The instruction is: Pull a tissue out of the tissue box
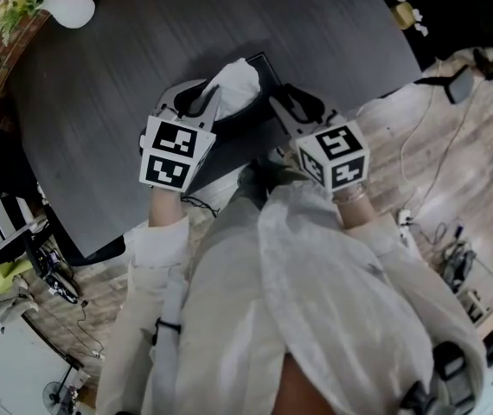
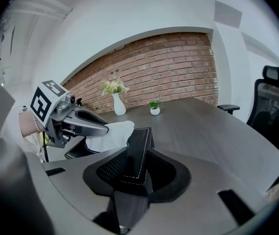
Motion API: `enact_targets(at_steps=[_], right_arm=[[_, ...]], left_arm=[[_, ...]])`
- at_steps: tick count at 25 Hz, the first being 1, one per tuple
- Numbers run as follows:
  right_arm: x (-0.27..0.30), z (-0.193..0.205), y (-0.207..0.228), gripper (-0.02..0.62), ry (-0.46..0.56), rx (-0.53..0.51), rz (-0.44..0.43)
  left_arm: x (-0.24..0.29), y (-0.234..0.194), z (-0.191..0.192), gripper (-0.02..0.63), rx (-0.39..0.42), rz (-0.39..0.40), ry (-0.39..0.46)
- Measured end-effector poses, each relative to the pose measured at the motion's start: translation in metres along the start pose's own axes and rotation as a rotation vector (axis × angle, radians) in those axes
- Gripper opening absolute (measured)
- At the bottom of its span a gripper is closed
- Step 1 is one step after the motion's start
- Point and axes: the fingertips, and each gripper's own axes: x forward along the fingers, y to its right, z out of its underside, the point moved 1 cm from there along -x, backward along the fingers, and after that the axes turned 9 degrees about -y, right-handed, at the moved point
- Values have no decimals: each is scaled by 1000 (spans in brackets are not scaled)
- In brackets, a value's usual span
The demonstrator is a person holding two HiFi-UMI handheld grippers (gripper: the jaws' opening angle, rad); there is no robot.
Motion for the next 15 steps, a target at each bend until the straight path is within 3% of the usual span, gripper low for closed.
enact_targets(at_steps=[15], right_arm=[[0,0,-1,110,-7,-23,18]], left_arm=[[-4,3,-2,12,-4,29,17]])
